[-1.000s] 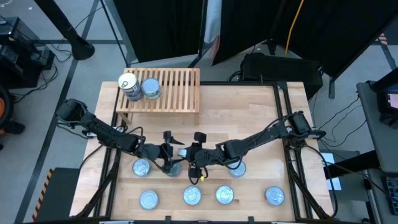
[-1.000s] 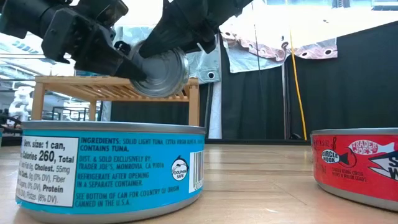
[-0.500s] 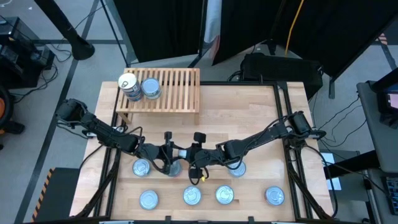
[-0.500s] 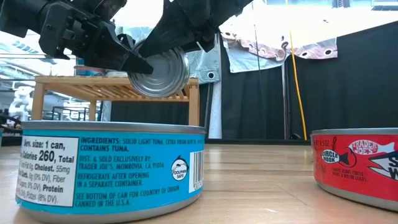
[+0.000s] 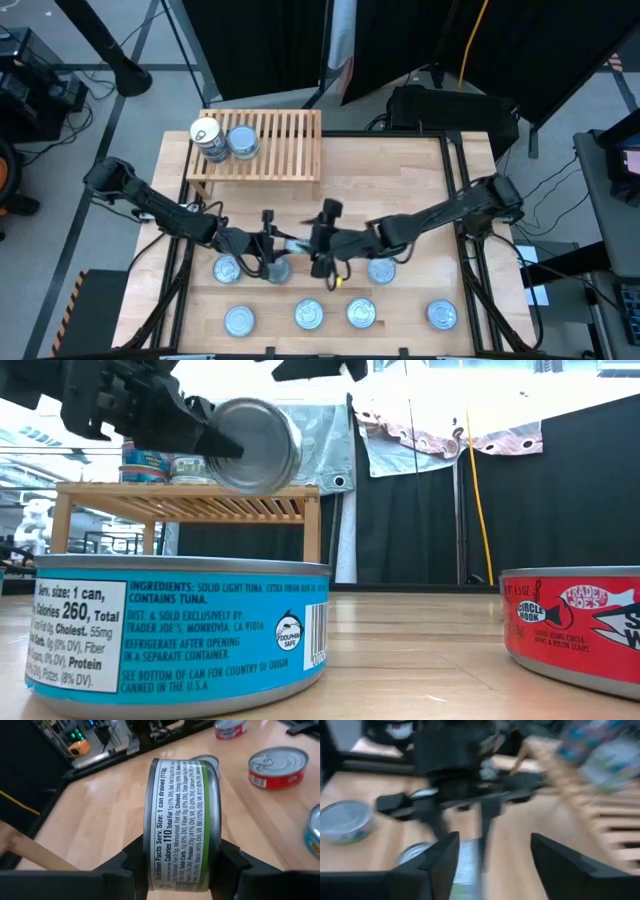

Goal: Stack canned seafood by type on shelf
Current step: Stack the green can on top of the other green can

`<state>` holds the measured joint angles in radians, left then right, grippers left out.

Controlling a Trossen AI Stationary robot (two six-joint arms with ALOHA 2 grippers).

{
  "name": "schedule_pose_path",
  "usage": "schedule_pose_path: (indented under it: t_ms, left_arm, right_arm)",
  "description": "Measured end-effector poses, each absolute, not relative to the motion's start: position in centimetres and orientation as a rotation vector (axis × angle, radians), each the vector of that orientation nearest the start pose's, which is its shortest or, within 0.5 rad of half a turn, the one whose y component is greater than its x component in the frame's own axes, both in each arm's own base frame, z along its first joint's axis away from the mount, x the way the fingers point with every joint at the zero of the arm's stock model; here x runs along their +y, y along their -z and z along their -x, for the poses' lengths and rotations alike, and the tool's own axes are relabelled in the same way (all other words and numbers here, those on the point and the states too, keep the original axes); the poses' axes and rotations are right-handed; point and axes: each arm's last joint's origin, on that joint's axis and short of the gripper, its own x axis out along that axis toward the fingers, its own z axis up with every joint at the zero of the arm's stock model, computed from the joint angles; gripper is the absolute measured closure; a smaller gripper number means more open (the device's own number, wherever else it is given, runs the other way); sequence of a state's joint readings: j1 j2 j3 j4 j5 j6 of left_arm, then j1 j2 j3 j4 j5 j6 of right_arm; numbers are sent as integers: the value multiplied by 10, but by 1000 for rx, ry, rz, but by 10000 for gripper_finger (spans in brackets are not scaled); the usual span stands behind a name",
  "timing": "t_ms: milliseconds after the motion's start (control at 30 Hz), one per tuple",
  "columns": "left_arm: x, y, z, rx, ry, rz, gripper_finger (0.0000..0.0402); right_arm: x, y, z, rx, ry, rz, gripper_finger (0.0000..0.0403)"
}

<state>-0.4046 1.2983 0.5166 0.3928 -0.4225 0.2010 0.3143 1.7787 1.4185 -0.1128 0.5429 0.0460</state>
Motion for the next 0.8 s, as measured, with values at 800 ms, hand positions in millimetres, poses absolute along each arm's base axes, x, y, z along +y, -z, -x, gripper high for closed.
schedule_pose_path:
  t_ms: [800]
  left_arm:
    - [-26,-398,-208,510,-999,-921,252]
  right_arm:
    - [100,-352,-256,640,586,232,124]
